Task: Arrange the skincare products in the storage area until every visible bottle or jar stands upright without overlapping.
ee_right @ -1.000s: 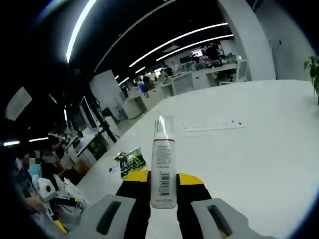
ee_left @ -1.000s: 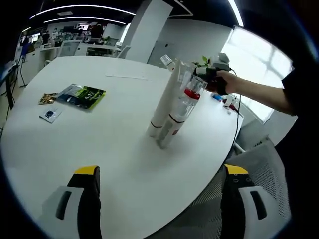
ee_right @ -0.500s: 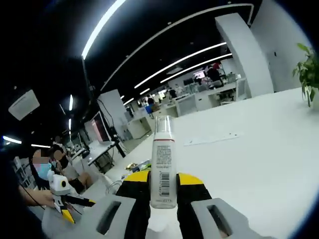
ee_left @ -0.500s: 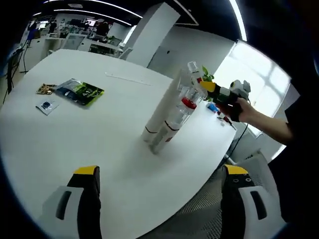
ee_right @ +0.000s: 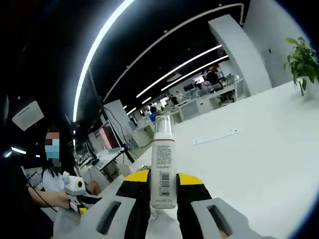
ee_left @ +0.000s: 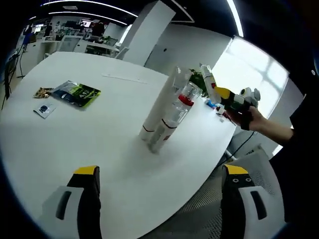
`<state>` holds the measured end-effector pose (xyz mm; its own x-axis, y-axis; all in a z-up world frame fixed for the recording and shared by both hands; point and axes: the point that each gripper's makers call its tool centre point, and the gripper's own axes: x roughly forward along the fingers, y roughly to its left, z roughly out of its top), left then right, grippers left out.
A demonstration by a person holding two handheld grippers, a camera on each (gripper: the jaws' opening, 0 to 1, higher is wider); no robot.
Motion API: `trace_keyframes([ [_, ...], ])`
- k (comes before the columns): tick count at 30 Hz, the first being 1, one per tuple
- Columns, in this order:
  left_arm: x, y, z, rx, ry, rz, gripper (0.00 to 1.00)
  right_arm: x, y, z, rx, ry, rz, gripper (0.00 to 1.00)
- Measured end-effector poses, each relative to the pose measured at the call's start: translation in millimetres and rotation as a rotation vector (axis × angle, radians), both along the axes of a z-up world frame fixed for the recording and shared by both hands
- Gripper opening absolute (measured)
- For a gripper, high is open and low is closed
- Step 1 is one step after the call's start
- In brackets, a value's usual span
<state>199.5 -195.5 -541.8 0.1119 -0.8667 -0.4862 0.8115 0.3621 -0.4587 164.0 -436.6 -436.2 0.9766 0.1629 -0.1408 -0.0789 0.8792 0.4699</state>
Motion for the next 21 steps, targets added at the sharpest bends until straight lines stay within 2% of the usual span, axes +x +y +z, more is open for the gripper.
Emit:
trace_keyframes([
  [4,-9.6,-2,6.4,0.016,-0.033,-0.039,0.93,-15,8,4.7,0.047,-0.032,0.027,0.11],
  [9,-22.5,-13,30.8,-0.051,-0.029,-0.043,0.9,-27,30,18.1,0.11,-0.09,0.071,0.11],
  [12,-27.8,-19,45.6,-0.072,-0.052,-0.06,0.89,-31,50,33.3,0.184,-0.15,0.121,0.11],
  [13,-29.6,-22,51.5,-0.089,-0.052,-0.065,0.88,-33,56,36.8,0.199,-0.162,0.145,0.11],
  [17,-38.0,-39,89.6,-0.227,-0.017,-0.076,0.82,-37,88,48.2,0.228,-0.194,0.253,0.11],
  [19,-43.4,-44,105.9,-0.282,0.0,-0.095,0.75,-38,102,50.3,0.215,-0.199,0.298,0.11],
  [21,-49.2,-49,123.5,-0.333,0.007,-0.115,0.69,-40,119,55.1,0.243,-0.213,0.353,0.11],
])
